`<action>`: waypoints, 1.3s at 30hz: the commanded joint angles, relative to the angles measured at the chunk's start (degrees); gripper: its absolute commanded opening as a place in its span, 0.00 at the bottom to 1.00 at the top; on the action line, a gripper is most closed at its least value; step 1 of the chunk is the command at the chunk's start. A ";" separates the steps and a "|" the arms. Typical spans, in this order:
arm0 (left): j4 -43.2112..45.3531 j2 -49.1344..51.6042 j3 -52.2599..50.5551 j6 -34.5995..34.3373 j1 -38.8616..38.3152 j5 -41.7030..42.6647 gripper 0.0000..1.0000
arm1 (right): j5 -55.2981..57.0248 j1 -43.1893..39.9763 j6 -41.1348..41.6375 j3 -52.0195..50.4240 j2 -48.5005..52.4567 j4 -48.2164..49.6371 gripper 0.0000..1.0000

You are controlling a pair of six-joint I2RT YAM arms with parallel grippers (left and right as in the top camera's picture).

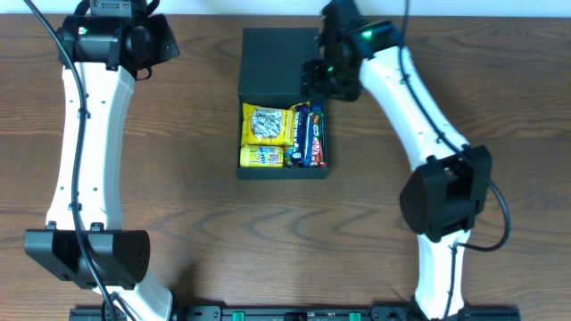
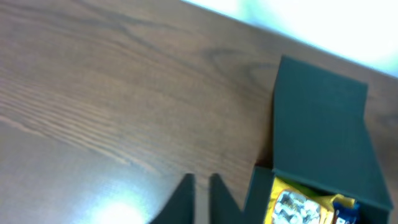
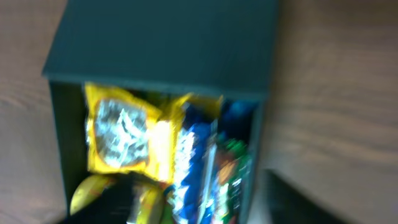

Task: Pack container
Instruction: 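Move both grippers to the box lid's back corners, then swing the lid forward with both grippers to close the box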

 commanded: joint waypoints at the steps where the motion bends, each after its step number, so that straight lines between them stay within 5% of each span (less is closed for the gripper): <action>1: 2.56 1.11 -1.40 -1.90 0.04 0.52 0.06 | -1.14 -3.45 -3.67 0.37 0.42 1.64 0.01; 6: 7.13 11.87 -2.93 -3.04 1.68 19.78 0.06 | -5.68 -9.46 -4.42 -0.57 2.21 5.73 0.02; 15: 17.03 29.27 -2.75 -12.31 2.89 37.46 0.06 | -24.83 -14.58 -0.63 -0.57 13.18 13.46 0.02; 39: 18.14 33.92 -2.78 -20.37 0.79 39.78 0.06 | -37.55 -10.32 1.99 -0.59 21.59 22.60 0.02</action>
